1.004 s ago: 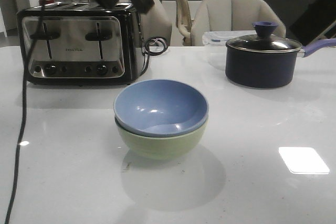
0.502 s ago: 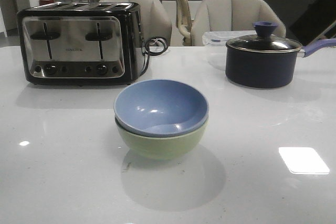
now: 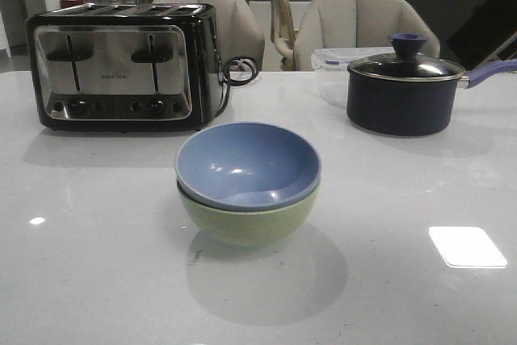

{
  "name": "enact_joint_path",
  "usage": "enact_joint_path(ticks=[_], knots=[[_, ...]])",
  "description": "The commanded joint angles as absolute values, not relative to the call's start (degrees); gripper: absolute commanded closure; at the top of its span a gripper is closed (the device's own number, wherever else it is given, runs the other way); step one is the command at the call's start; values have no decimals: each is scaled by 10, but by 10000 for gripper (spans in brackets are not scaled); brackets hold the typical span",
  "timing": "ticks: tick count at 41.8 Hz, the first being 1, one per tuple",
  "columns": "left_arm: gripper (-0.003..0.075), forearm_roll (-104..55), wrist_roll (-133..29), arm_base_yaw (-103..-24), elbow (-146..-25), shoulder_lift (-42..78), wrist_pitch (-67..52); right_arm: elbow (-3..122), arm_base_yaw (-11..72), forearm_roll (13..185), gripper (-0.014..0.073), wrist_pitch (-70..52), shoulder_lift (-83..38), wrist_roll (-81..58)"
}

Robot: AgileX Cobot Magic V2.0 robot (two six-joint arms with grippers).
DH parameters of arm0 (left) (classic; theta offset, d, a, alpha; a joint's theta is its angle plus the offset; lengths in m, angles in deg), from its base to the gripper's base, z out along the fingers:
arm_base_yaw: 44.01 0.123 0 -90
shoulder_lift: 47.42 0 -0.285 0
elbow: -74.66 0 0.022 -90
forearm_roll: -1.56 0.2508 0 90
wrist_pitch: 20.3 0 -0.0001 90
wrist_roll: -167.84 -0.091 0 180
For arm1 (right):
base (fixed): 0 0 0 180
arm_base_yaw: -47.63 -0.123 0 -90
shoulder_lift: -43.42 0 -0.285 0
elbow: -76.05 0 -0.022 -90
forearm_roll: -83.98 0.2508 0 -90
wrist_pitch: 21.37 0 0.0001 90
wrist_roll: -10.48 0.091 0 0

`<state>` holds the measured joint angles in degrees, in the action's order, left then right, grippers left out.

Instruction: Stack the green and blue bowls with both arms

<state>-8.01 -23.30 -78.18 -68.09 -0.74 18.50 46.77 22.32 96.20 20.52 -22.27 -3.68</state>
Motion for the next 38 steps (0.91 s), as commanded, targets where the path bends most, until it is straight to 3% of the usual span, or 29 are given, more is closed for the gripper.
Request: enact_joint_path(ticks=[1, 8, 13, 38], knots=[[406, -85, -232, -786, -697, -8, 135, 483, 222, 970, 403, 175, -213, -38], [547, -74, -232, -786, -697, -8, 134, 483, 222, 970, 554, 175, -213, -38], [619, -65, -232, -786, -697, -8, 134, 483, 222, 970, 558, 175, -213, -38], [622, -61, -232, -786, -697, -8, 134, 483, 222, 970, 558, 175, -213, -38]])
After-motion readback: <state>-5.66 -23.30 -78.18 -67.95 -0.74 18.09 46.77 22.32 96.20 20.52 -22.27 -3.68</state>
